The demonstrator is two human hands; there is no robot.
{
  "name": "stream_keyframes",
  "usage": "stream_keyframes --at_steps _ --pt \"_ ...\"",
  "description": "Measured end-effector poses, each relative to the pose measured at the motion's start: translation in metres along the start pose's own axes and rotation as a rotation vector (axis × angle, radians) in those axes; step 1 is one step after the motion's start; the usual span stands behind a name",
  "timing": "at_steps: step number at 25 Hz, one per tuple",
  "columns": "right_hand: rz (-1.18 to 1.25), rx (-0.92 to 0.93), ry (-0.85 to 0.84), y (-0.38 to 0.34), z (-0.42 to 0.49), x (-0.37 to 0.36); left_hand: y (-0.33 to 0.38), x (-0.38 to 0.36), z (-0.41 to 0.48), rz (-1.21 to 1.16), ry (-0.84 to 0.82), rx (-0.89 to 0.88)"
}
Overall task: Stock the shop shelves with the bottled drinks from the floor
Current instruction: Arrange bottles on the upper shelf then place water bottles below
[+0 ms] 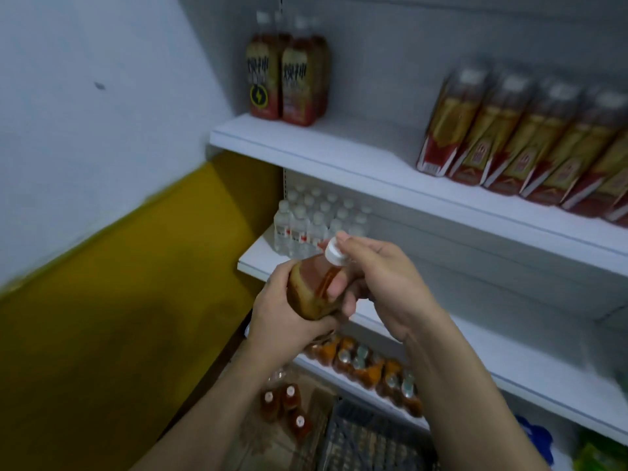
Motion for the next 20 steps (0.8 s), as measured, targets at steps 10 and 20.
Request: stream_keyframes --at_steps 10,20 --pt "-0.254 0.414 0.003 -0.064 0.019 0.027 0.119 0.053 0.035 -0.366 0.005 -0.209" --pt "-0.425 0.339 -0.1 -0.06 0.094 0.034 0.145 0.033 0.114 -0.497 -0.319 -0.187"
Point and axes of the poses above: each hand's wrist, its own z-axis towards the middle knuckle, its own x-axis out of the back of the hand, y = z × x, the point moved 7 cm from there along z, towards the middle knuckle, and after that the axes turned 11 degrees about x, right-handed, at the moved point
